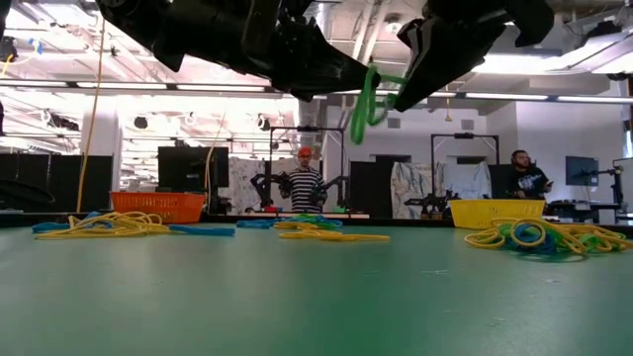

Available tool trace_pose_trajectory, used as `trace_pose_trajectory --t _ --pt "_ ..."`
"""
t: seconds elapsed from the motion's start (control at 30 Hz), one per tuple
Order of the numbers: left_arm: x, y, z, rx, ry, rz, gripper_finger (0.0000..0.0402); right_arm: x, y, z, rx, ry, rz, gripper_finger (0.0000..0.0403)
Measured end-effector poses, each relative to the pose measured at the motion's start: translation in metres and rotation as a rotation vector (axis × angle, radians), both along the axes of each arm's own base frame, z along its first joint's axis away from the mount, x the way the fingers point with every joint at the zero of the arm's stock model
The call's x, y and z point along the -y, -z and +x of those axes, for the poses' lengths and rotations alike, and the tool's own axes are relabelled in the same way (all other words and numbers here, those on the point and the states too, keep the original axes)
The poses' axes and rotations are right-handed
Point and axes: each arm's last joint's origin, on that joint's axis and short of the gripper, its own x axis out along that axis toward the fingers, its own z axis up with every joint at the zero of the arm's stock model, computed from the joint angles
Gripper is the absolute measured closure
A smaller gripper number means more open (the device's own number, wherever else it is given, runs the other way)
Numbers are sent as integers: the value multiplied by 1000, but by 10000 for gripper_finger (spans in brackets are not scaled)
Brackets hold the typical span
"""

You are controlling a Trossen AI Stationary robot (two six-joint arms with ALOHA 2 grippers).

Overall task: Sort rubber bands into baskets
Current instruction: Put the green rubber band into the orange bin

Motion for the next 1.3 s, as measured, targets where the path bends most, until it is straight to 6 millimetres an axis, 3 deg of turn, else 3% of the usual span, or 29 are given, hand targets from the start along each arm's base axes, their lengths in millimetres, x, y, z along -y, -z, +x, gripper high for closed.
trace_pose_trajectory --t 0.37,0.57,0.87,1.3 --pt "0 0 0 4 -11 5 372 2 3 -5 -46 48 -12 387" --pt "-2 0 0 5 -54 30 398 3 4 -6 -57 67 0 372" --pt "-8 -3 -2 -4 -156 95 401 7 9 -17 -144 174 23 354" --pt "-62 -6 -21 -233 -380 124 401 7 12 -29 -228 268 22 234"
